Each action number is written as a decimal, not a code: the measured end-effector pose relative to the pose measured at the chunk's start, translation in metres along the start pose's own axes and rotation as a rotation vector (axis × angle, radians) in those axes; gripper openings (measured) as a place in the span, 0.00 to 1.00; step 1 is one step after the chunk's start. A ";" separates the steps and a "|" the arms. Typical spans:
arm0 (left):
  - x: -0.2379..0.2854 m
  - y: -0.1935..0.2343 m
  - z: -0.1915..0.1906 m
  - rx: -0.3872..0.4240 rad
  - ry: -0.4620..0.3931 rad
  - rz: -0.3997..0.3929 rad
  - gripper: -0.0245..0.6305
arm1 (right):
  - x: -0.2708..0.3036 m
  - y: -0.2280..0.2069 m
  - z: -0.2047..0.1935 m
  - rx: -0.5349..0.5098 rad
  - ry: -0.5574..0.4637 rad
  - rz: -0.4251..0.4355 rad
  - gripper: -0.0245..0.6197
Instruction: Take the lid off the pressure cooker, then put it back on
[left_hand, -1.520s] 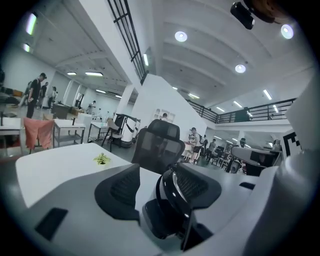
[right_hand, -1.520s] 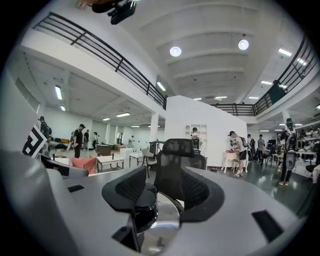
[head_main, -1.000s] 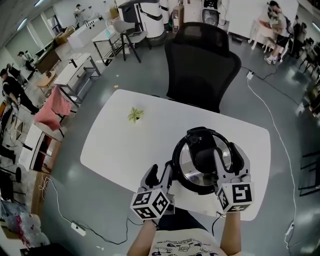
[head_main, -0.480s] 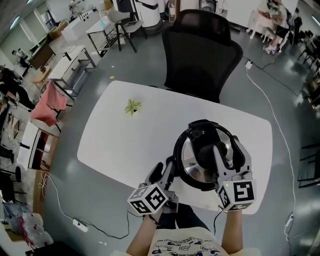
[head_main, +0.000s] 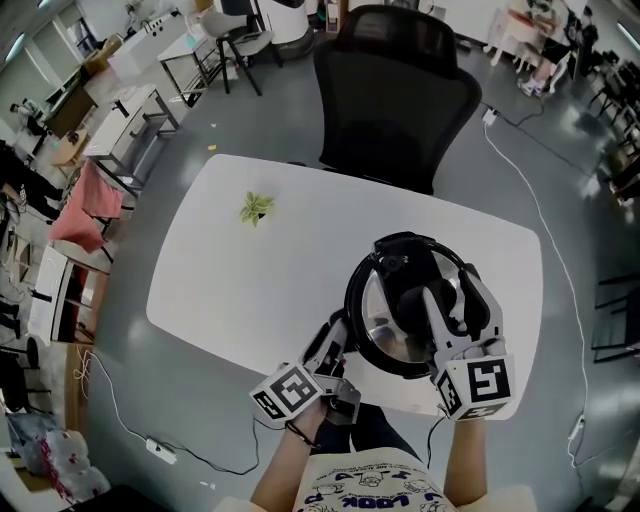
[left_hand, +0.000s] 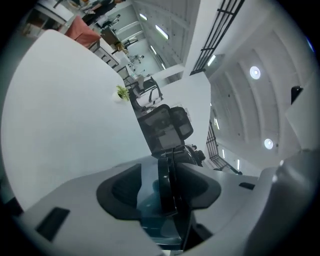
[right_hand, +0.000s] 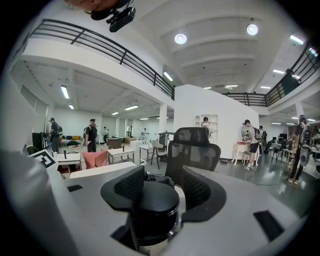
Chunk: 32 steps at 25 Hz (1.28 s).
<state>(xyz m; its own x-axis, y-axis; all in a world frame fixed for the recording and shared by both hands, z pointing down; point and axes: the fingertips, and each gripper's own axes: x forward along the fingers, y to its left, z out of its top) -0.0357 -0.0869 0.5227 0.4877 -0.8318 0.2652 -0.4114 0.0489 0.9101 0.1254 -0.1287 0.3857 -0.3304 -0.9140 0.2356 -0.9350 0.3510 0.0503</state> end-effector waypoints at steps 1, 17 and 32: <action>0.001 -0.002 -0.001 -0.016 0.003 -0.016 0.37 | 0.000 0.000 -0.001 0.001 0.003 0.001 0.40; 0.003 -0.008 0.000 -0.013 0.051 -0.044 0.22 | 0.001 0.023 -0.005 -0.133 0.121 0.232 0.47; 0.001 -0.007 0.000 -0.003 0.080 -0.029 0.22 | -0.013 0.045 -0.015 -0.506 0.398 0.698 0.55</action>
<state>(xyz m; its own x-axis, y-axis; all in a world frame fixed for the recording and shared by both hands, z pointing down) -0.0322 -0.0878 0.5161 0.5589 -0.7863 0.2635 -0.3939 0.0278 0.9187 0.0897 -0.0976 0.3994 -0.6378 -0.3608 0.6805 -0.3456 0.9236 0.1659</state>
